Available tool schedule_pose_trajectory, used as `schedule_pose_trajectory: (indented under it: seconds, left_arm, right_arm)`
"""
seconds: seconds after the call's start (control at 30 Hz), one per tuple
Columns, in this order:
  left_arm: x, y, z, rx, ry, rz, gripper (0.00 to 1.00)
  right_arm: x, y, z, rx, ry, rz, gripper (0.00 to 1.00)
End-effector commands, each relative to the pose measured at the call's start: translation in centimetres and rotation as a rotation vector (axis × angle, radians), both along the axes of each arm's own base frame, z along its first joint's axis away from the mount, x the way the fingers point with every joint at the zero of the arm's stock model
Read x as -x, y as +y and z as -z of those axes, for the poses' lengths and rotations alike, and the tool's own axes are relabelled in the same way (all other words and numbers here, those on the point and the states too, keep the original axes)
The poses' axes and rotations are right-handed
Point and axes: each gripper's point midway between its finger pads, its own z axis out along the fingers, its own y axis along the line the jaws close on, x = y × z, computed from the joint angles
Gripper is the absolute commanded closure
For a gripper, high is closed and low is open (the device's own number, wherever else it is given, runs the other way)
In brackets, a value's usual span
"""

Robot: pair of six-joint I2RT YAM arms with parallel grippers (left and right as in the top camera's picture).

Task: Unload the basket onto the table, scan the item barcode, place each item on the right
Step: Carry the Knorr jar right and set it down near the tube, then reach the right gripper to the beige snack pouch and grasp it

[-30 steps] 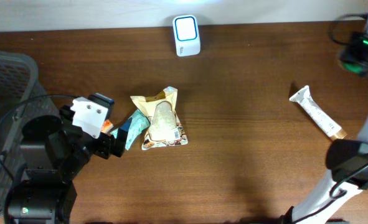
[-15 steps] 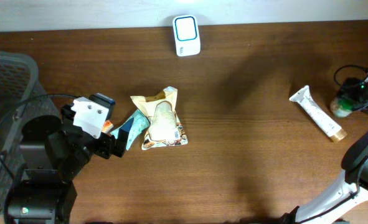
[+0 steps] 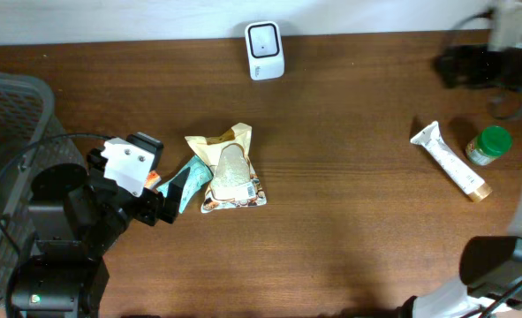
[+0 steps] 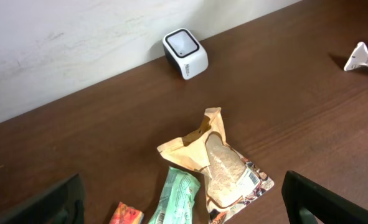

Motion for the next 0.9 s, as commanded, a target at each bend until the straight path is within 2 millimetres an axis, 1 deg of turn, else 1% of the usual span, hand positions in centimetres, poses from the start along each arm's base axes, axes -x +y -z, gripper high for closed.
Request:
schedule_pose_trajectory:
  seconds: [0.0,0.07,0.1,0.17,0.2,0.27,0.3,0.37,0.4,0.5,0.57,0.6,0.63,0.73,0.8,0.87]
  left_arm:
    - [0.1,-0.1,-0.3,0.019,-0.003,0.003,0.01]
    - [0.1,-0.1,-0.3,0.019,-0.003,0.003,0.01]
    - [0.1,-0.1,-0.3,0.019,-0.003,0.003,0.01]
    - [0.1,-0.1,-0.2,0.019,-0.003,0.003,0.01]
    - [0.1,-0.1,-0.2,0.019,-0.003,0.003,0.01]
    - [0.1,-0.1,-0.2,0.018,-0.003,0.002,0.01]
    - [0.1,-0.1,-0.2,0.018,-0.003,0.002,0.01]
    - [0.1,-0.1,-0.2,0.018,-0.003,0.002,0.01]
    - [0.1,-0.1,-0.2,0.018,-0.003,0.002,0.01]
    - [0.1,-0.1,-0.2,0.018,-0.002,0.002,0.01]
    - [0.1,-0.1,-0.2,0.019,-0.002,0.003,0.01]
    - [0.1,-0.1,-0.2,0.018,-0.003,0.002,0.01]
    - [0.1,-0.1,-0.2,0.018,-0.003,0.002,0.01]
    - [0.1,-0.1,-0.2,0.018,-0.003,0.002,0.01]
    - [0.1,-0.1,-0.2,0.018,-0.003,0.002,0.01]
    - [0.1,-0.1,-0.2,0.018,-0.003,0.002,0.01]
  right_arm:
    - [0.0,11.8,3.3,-0.075,-0.071,-0.545,0.02]
    - [0.3,16.6,5.3,-0.13,-0.097,-0.74,0.02]
    - [0.3,19.2,7.0,-0.172,-0.103,-0.839,0.02]
    - [-0.2,22.4,10.1,-0.273,-0.088,-0.921,0.02]
    - [-0.3,23.5,11.4,-0.328,-0.095,-0.965,0.02]
    - [0.0,25.0,13.4,-0.44,-0.103,-1.022,0.02]
    - [0.0,25.4,14.2,-0.477,-0.101,-1.032,0.02]
    - [0.3,26.9,17.0,-0.568,-0.05,-1.045,0.02]
    - [0.6,27.6,17.8,-0.586,-0.03,-1.055,0.02]
    - [1.9,30.7,20.9,-0.601,0.02,-1.112,0.02]
    - [2.7,31.9,22.6,-0.611,0.056,-1.131,0.02]
    - [2.8,32.0,23.2,-0.616,0.07,-1.129,0.02]
    - [2.9,32.0,24.3,-0.628,0.092,-1.122,0.02]
    - [3.3,32.7,25.1,-0.659,0.106,-1.126,0.02]
    - [3.3,34.4,26.5,-0.664,0.153,-1.118,0.02]
    - [3.4,35.5,28.0,-0.621,0.201,-1.104,0.02]
